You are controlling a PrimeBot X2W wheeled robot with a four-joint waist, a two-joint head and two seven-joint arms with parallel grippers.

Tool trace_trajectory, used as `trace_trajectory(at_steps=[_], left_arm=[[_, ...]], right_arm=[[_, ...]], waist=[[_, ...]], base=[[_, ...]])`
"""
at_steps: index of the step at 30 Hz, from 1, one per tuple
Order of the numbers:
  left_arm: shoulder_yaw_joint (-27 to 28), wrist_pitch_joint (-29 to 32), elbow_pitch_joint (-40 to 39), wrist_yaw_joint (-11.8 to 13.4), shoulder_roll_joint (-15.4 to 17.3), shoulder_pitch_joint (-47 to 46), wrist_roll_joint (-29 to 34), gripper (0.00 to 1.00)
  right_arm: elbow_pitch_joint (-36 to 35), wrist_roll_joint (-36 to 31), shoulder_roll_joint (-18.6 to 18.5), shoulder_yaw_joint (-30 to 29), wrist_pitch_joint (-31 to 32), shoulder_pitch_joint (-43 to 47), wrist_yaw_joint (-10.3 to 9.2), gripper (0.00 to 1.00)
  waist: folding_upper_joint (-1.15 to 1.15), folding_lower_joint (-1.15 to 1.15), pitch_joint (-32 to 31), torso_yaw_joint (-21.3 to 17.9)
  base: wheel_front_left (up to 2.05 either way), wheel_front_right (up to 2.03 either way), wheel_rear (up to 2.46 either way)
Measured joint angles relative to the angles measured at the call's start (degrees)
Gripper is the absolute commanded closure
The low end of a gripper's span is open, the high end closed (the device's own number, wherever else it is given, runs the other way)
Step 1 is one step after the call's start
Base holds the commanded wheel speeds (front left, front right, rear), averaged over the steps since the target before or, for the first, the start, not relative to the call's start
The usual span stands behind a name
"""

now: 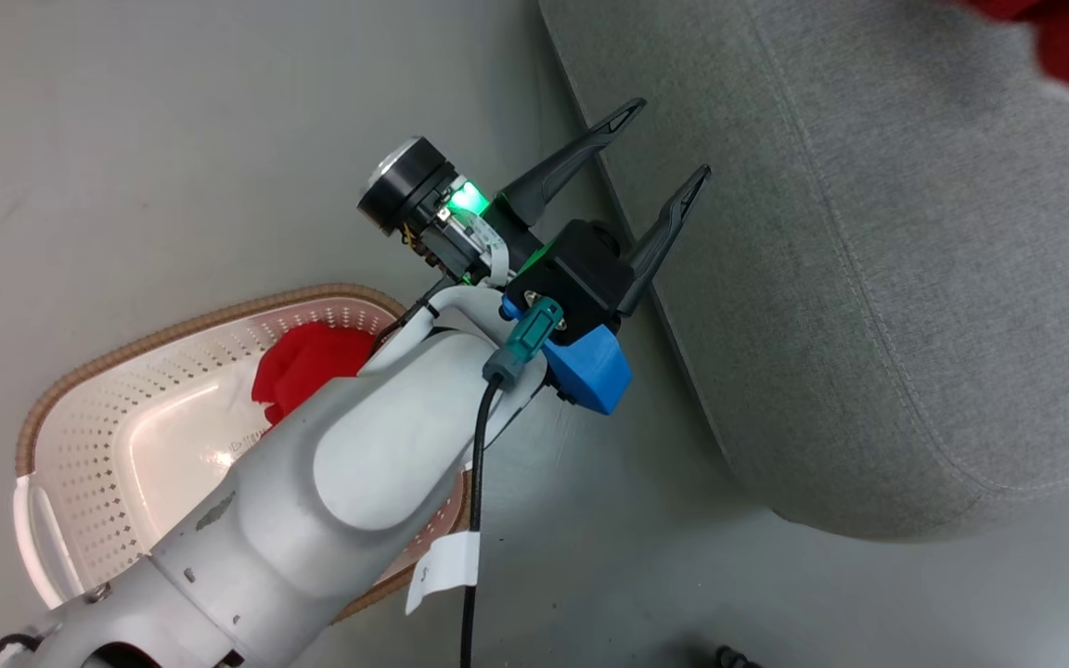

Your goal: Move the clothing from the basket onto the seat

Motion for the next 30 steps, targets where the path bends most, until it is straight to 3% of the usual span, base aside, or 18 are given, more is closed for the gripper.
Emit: trace_trajectory(at_steps=[6, 10, 30], left_arm=[[-0.1, 1.8, -2.6, 0.4, 1.9, -2.3, 1.0, 0.0], [-0.2, 2.9, -4.2, 0.6, 2.8, -3.2, 1.5, 0.0], [-1.6, 6.2, -8.7, 1.4, 5.7, -4.2, 2.0, 0.0]], right_arm=[[5.5, 0.2, -9.8, -6.1, 0.0, -6.5, 0.0, 1.0], [9.1, -0.1, -10.8, -7.5, 0.0, -7.4, 0.0, 1.0], [24.8, -5.0, 1.2, -7.2, 0.0, 2.4, 0.0, 1.0]], waist=[[0.0, 0.0, 5.2, 0.0], [0.0, 0.0, 8.0, -0.3], [0.0, 0.0, 13.7, -0.1]], base=[[0.0, 0.0, 0.0], [0.0, 0.0, 0.0], [0.0, 0.0, 0.0]])
